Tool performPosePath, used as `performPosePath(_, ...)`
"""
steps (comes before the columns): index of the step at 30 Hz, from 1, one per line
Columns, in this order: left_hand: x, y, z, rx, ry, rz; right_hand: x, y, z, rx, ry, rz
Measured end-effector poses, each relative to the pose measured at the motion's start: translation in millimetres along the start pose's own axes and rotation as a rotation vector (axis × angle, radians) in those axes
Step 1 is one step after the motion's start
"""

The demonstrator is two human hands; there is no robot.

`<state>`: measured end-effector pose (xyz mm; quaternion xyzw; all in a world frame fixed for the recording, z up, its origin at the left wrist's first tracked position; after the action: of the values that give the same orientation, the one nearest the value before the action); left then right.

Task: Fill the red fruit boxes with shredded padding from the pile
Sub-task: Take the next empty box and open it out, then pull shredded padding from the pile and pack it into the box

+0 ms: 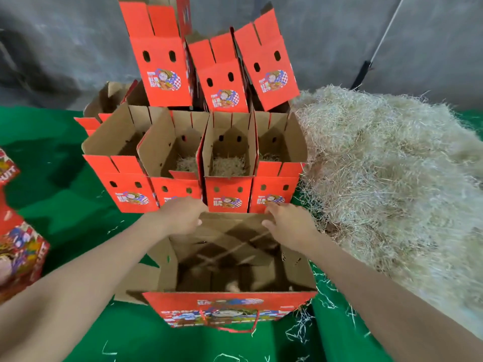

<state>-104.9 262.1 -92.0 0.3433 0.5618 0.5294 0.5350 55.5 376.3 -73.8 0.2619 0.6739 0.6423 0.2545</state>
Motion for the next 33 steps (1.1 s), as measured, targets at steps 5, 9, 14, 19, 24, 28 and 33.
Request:
performPosePath(5, 0.5, -2.5, 42.2, -0.018, -0.071, 0.204, -9.7, -6.1, 10.7, 0.114, 0.006, 0.013)
performPosePath(9, 8.9, 4.3, 60.3, 0.060, -0.010, 0.356, -9.8, -8.9, 11.2, 0.100, 0.027, 0.032)
performPosePath(14, 18.7, 11.4, 78.7, -0.069, -0.004, 0.465, -6.7, -6.9, 14.0, 0.116, 0.022, 0.043)
performPosePath(19, 23.9, 9.5, 88.3, -0.048, 0.059, 0.487, -5.8, -4.4, 26.6, 0.213, -0.005, -0.047)
performPosePath(24, 25.9, 42.3, 122.7, -0.311, -0.091, 0.681, 2.0, 52.1, 85.6, 0.417, -0.064, 0.101)
performPosePath(28, 66.0, 71.2, 179.6, -0.529, -0.242, 0.627, 5.0, 90.7, 203.1, 0.106, -0.377, 0.161)
performPosePath(33, 127.5, 80.0, 256.5, -0.624, -0.339, 0.466, -18.3, 87.2, 330.7, -0.007, -0.598, -0.087)
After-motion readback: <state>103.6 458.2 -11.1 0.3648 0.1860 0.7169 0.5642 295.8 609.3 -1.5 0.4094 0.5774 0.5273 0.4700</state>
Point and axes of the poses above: each hand's wrist, its own x-axis towards the middle knuckle, its own y-axis out of the back of the hand, z = x × y, the point moved 9 cm from there along x, towards the middle knuckle, and after that the axes turned 9 degrees about -y, right-handed, at the moved point
